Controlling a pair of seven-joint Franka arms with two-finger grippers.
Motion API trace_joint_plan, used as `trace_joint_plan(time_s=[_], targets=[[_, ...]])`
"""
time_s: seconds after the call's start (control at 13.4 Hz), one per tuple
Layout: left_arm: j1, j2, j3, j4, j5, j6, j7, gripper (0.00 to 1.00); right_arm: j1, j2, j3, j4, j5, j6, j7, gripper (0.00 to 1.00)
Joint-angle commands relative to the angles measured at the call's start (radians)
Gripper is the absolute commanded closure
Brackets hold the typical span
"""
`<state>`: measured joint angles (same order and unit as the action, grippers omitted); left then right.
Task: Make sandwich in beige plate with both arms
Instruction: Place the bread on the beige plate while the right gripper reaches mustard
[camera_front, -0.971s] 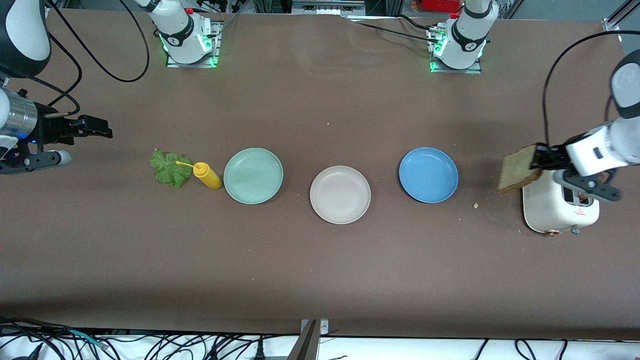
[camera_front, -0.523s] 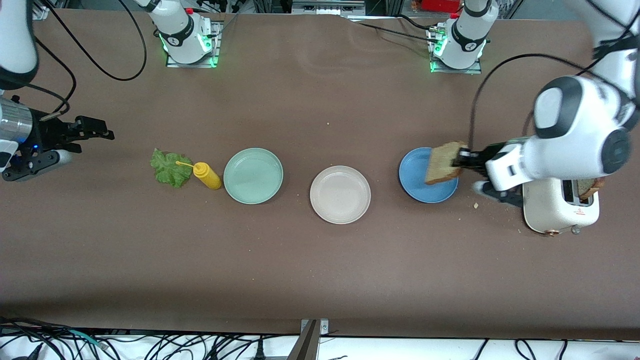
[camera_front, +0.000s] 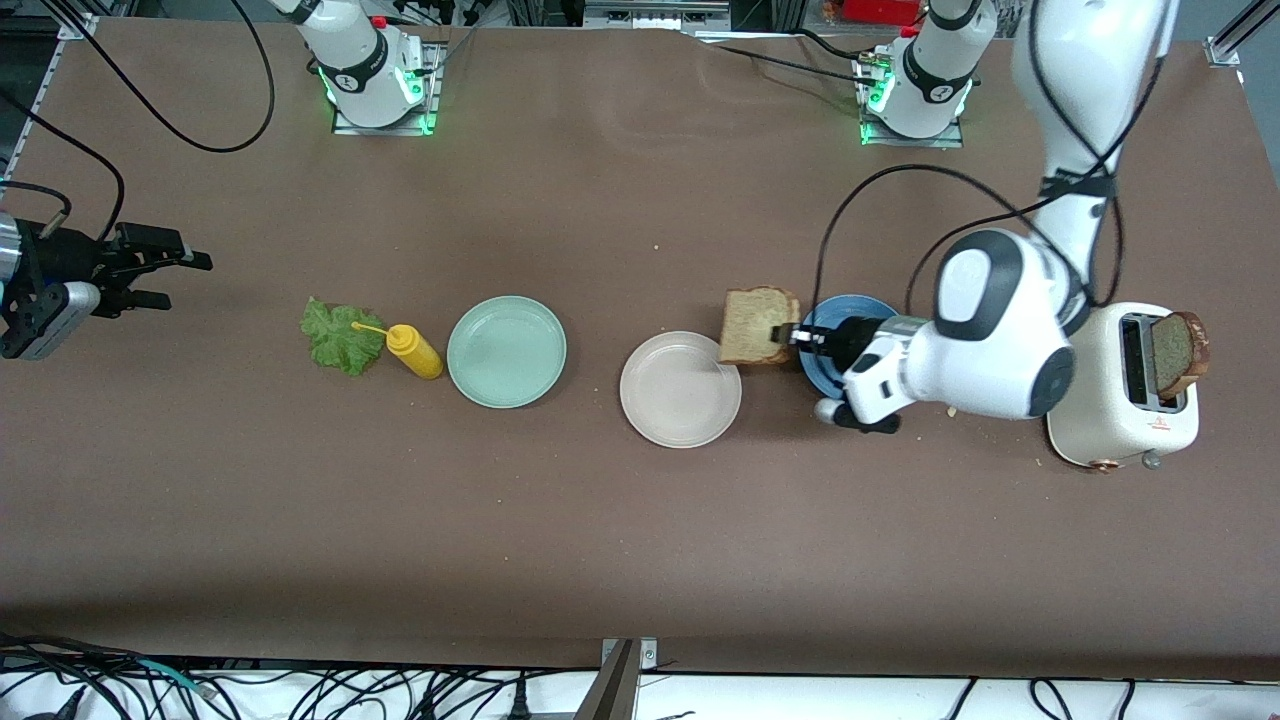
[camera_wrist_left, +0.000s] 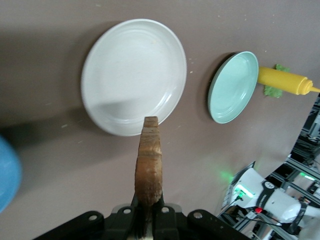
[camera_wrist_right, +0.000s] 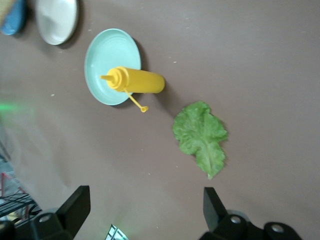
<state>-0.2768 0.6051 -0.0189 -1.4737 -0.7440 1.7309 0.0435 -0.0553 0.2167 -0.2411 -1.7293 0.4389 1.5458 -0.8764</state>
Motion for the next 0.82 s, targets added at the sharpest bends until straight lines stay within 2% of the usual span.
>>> trace_joint_plan(time_s=[0.0, 0.15, 0.22, 0.45, 0.75], targets=[[-0.054, 0.097, 0.005, 0.072, -0.043, 0.074, -0.008, 1.00, -0.069, 0.045, -0.004, -0.053, 0.134, -0.026, -0.206, 0.00], [-0.091, 0.113, 0.005, 0.072, -0.041, 0.180, -0.005, 1.00, -0.124, 0.105, -0.004, -0.053, 0.210, -0.096, -0.344, 0.00], [-0.100, 0.117, 0.005, 0.072, -0.046, 0.202, -0.007, 1.00, -0.147, 0.134, -0.004, -0.053, 0.221, -0.117, -0.399, 0.00], [-0.104, 0.131, 0.005, 0.070, -0.168, 0.210, -0.008, 1.00, -0.187, 0.214, -0.004, -0.050, 0.282, -0.174, -0.560, 0.00], [-0.119, 0.153, 0.004, 0.070, -0.192, 0.285, -0.008, 1.00, -0.199, 0.295, -0.003, -0.043, 0.334, -0.185, -0.744, 0.01]])
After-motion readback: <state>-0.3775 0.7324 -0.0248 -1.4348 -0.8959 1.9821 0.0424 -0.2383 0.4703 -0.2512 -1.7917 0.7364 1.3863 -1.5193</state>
